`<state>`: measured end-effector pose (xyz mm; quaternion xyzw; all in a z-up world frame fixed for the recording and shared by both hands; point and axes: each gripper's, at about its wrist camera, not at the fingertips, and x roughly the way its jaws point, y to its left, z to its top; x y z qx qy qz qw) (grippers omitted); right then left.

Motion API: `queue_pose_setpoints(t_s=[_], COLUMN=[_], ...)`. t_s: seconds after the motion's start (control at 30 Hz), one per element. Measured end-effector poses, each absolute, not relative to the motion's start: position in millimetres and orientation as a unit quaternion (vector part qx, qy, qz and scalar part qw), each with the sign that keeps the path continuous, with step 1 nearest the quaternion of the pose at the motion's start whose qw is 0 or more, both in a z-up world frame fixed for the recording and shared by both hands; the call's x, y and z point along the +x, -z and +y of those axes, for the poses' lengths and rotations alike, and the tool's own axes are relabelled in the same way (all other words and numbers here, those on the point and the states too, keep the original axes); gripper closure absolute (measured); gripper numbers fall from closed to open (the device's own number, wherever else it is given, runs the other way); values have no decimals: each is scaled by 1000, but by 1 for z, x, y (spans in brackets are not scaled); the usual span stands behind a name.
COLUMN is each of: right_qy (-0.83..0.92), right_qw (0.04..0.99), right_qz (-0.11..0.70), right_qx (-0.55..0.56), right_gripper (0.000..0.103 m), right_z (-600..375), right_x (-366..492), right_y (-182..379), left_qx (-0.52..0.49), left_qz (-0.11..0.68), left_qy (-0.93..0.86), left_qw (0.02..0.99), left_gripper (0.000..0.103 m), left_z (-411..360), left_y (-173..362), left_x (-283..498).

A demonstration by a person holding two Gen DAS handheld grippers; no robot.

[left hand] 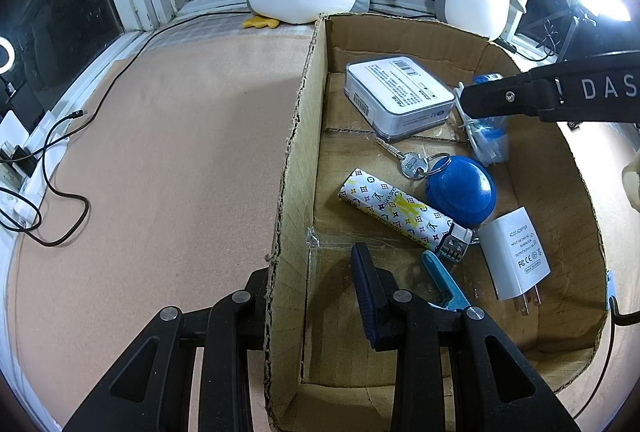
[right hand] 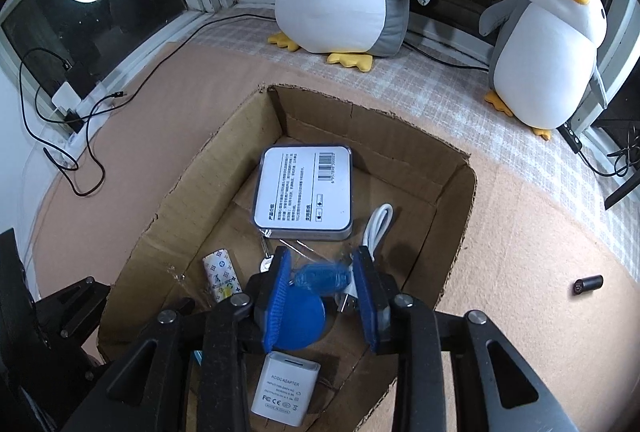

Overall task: Organize rigid objects
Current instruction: 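Carry the blue sanitizer bottle into the box and release it, then reach the right tool to the blue phone stand and grasp it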

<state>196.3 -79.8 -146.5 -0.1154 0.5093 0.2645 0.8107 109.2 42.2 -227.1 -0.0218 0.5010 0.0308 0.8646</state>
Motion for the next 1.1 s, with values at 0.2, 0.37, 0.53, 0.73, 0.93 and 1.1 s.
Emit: queue_pose_setpoints(t_s=[0.2, 0.37, 0.53, 0.73, 0.93, 1.1], right_qy=[-265, -263, -258, -237, -194, -158], right_qw=[813, 816, 824, 838, 856, 864], right_qz=[507, 504, 493, 484, 476, 478], right_qx=[-111, -108, -106, -82, -51, -14], right_gripper=[58, 58, 58, 57, 52, 51], right_z=[-82, -88, -100, -136, -191, -237], right_x=[197, 193, 180, 154, 115, 89], right_y=[144, 138, 120, 89, 57, 43], left_qx=[-22, -22, -23, -24, -17, -13], left_qz=[501, 501, 500, 500, 500, 499], left_qy=[-31, -31, -31, -28, -21, -11], left_qw=[865, 865, 865, 865, 866, 866], left_gripper=[70, 70, 70, 70, 70, 70], left_z=[43, 43, 44, 44, 44, 44], left_y=[228, 228, 227, 227, 227, 228], left_x=[110, 110, 110, 110, 108, 107])
